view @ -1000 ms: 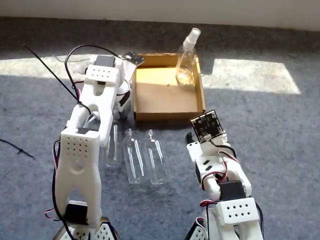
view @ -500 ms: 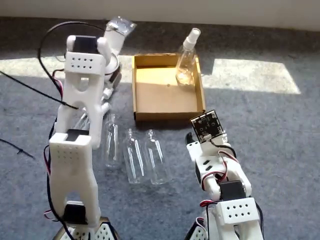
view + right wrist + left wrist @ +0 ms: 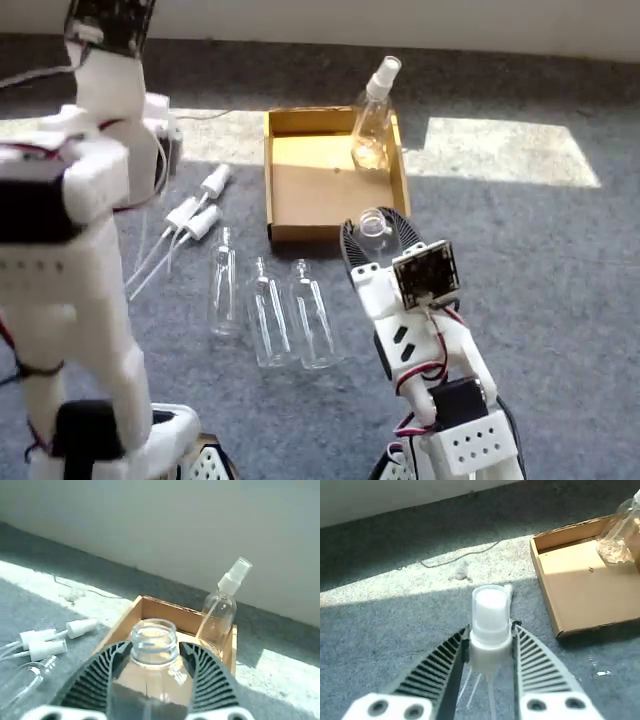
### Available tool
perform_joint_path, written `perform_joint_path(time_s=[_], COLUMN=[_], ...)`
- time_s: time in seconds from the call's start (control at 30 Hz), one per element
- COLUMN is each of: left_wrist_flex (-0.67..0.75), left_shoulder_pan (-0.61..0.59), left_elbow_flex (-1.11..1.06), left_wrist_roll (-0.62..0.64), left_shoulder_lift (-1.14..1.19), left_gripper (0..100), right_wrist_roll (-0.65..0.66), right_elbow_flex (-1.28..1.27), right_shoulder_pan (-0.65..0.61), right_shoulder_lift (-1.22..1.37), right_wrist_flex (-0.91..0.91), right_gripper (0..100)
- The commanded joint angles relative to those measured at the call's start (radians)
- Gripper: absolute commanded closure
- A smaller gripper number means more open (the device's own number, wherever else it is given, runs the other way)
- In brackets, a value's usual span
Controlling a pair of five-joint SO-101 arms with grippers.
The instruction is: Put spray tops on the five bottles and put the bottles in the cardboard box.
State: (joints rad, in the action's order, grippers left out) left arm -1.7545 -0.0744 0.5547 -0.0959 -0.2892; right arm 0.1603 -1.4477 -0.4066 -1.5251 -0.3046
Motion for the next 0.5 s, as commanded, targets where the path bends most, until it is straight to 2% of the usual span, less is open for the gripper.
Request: perform_joint_path(time_s=[0.0, 0.07, 0.2, 0.37, 0.47], left_wrist_flex=[0.11, 0.222, 0.554, 0.967, 1.146], left_shoulder_pan=[0.182, 0.28, 0.437, 0.55, 0.616], left_elbow_flex=[-0.189, -0.291, -0.552, -0.835, -0.938], left_wrist_roll=[0.097, 0.14, 0.207, 0.21, 0.206], left_shoulder_lift=[-0.412, -0.533, -0.684, -0.743, -0.727], left_gripper=[95, 96, 96, 96, 96], right_wrist_roll=[-0.028, -0.028, -0.028, -0.029, -0.032], right_elbow_flex=[-0.047, -0.107, -0.225, -0.278, -0.278], right_shoulder_pan=[-0.07, -0.097, -0.11, -0.111, -0.111], right_shoulder_lift=[-0.124, -0.203, -0.328, -0.312, -0.314], right_wrist_flex=[0.028, 0.028, 0.024, 0.028, 0.028], right_gripper=[99.5, 99.5, 99.5, 99.5, 99.5])
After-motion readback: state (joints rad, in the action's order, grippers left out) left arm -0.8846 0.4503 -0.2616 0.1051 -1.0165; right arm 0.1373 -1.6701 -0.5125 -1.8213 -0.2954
